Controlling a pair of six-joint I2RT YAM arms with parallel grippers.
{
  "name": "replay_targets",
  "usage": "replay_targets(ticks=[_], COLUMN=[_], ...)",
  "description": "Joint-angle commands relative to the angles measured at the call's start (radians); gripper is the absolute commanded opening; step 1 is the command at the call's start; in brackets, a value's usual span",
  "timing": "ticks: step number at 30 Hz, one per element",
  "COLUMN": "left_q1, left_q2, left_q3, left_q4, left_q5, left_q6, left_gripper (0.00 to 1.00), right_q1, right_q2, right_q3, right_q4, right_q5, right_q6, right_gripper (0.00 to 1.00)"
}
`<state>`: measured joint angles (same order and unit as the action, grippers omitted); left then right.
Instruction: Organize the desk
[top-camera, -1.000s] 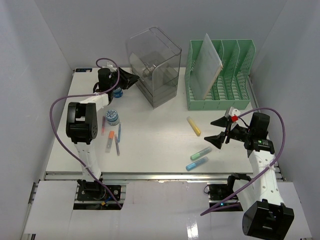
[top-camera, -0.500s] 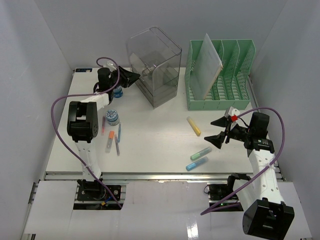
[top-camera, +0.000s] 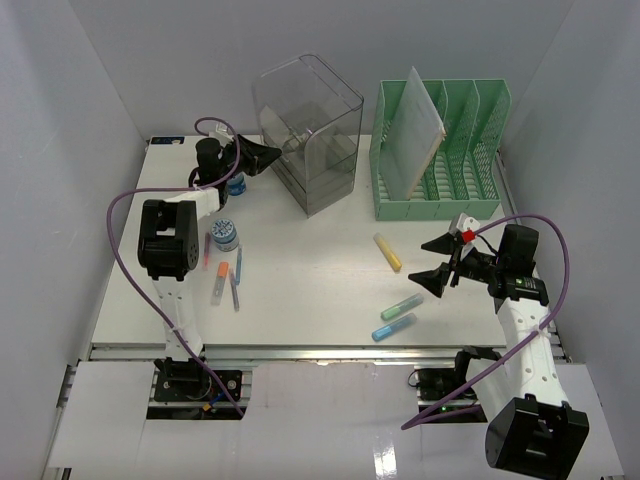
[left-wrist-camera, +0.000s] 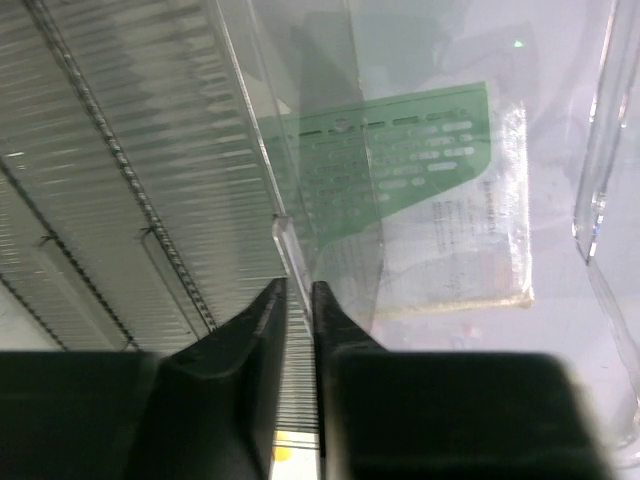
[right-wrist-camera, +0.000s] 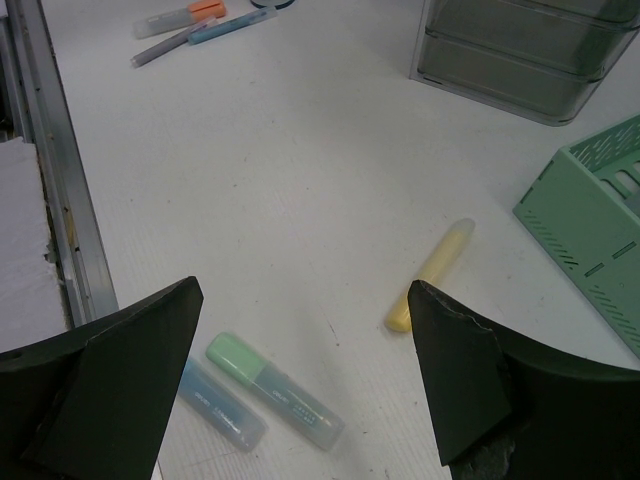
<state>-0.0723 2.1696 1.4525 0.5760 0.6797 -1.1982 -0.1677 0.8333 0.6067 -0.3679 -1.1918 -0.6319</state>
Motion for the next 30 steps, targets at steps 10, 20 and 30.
replay_targets(ticks=[10, 20, 30], left_q1=[0.029, 0.071, 0.145], left_q2=[-0.023, -0.147, -0.218], left_q3=[-0.031, -0.137, -0.198], left_q4=[0.146, 0.214, 0.283], left_q5=[0.042, 0.092, 0.132], left_q6=[-0.096, -0.134, -0.207], left_gripper=[0.03, 0.0, 0.0], right_q1=[0.044, 0.508, 0.846], right_q2=[0.008, 0.221, 0.653], right_q3=[-0.011, 0.282, 0.851], right_q4=[0.055, 0.032, 0.064], right_q5=[0.021, 0.518, 0.948], right_q6=[0.049, 0.213, 0.595], right_gripper=[0.92, 0.98, 0.9])
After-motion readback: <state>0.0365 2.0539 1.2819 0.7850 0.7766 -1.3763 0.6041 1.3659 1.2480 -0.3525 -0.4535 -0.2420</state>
